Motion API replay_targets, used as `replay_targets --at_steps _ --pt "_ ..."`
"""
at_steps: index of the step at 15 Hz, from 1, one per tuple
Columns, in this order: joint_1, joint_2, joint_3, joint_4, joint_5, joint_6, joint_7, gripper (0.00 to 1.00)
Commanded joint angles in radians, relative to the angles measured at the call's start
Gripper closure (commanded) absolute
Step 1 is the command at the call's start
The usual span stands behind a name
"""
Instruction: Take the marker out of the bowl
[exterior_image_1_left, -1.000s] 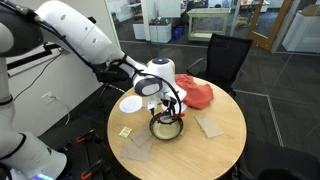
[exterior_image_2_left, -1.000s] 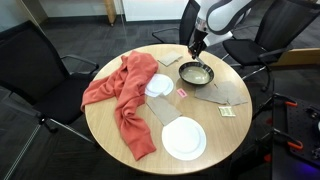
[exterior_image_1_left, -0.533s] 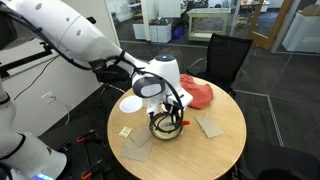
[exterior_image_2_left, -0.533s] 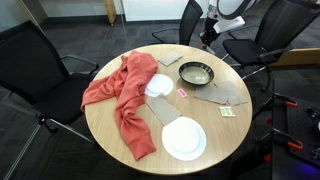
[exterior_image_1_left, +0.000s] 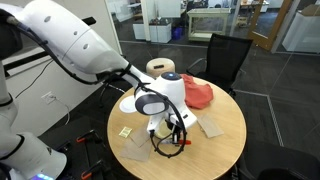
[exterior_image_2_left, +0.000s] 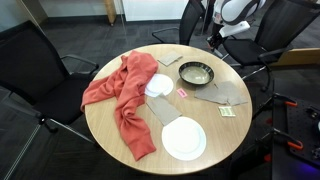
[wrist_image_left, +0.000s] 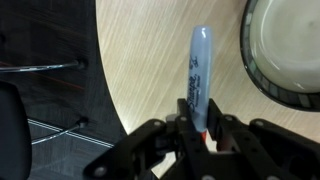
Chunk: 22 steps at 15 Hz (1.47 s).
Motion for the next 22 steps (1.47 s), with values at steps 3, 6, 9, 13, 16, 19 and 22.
replay_targets --at_steps 3,6,9,13,16,19,22 --pt "-0.051 0.140 0.038 0.052 0.056 0.093 0.008 0.95" --pt "-0.053 0.205 0.038 0.075 0.090 0.170 0.022 0.95" --pt "-0.040 0.254 0.030 0.093 0.117 0.239 0.037 0.95" --pt "-0.033 0.288 0.022 0.110 0.142 0.289 0.061 0.95" --pt "-0.026 0.299 0.011 0.118 0.156 0.300 0.085 0.54" --pt "-0.028 0.286 0.012 0.115 0.166 0.291 0.102 0.38" --pt "-0.028 0.253 0.013 0.101 0.185 0.293 0.104 0.16"
